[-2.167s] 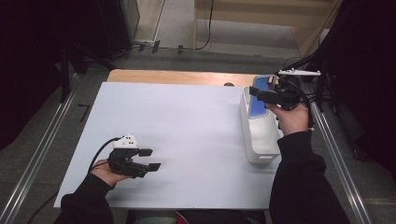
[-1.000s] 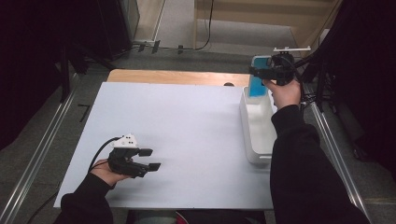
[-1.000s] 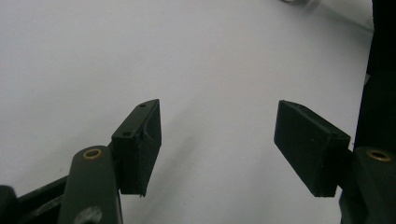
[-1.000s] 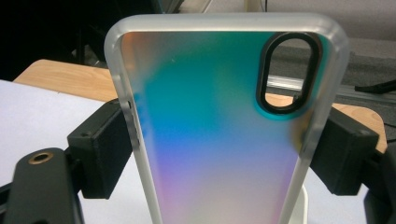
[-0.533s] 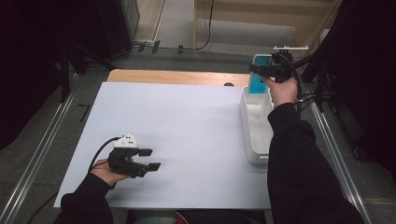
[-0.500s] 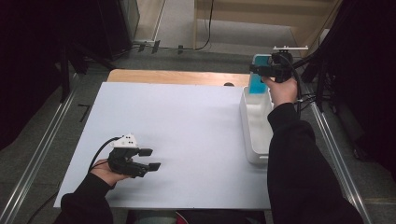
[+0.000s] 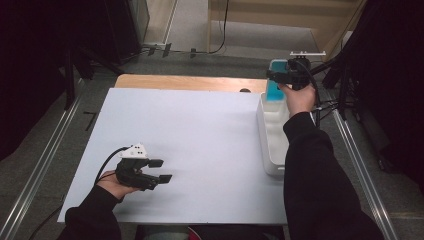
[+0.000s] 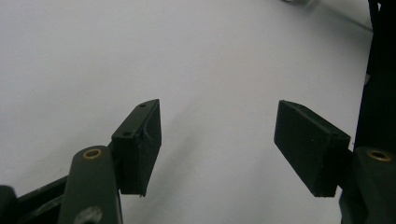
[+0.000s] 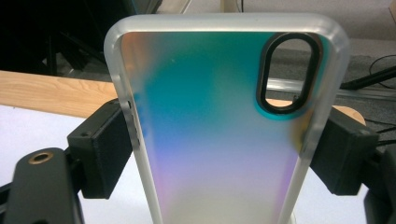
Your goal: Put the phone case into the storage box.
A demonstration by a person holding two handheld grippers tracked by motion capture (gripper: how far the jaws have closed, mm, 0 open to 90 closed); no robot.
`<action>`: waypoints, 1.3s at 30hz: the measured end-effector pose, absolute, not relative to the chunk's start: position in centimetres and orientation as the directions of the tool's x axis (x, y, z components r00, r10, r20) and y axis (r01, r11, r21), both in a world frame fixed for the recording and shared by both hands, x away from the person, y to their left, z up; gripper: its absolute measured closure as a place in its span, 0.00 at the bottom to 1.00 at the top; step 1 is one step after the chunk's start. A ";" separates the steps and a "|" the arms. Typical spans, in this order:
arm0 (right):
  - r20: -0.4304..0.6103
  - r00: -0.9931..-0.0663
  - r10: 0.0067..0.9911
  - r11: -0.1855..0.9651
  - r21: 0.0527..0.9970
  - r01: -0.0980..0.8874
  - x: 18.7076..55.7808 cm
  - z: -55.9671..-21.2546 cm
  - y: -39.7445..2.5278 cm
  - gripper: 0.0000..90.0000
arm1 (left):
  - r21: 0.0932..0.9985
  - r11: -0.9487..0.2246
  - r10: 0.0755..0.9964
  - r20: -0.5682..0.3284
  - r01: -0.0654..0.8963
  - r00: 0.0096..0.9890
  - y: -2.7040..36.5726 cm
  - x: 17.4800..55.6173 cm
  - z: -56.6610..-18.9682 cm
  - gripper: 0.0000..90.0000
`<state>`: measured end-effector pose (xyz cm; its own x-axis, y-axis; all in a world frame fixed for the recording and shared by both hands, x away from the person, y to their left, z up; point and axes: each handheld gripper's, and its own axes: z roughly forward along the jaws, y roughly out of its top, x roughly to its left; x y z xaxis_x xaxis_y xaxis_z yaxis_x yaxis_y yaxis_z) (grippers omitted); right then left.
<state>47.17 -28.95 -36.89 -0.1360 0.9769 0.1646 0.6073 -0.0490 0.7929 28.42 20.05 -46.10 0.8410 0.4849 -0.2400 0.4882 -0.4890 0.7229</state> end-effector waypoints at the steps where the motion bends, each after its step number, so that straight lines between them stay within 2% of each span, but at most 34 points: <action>1: 0.169 -0.134 0.977 -0.053 0.791 0.609 47.2 -37.0 -29.0 0.17 | 0.722 -0.488 0.486 -0.242 0.490 0.840 20.0 28.4 -46.1 0.35; 39: 0.150 -0.140 0.979 -0.028 0.774 0.633 46.5 -40.8 -28.9 0.17 | 0.719 -0.495 0.482 -0.241 0.489 0.842 20.0 28.4 -46.2 0.35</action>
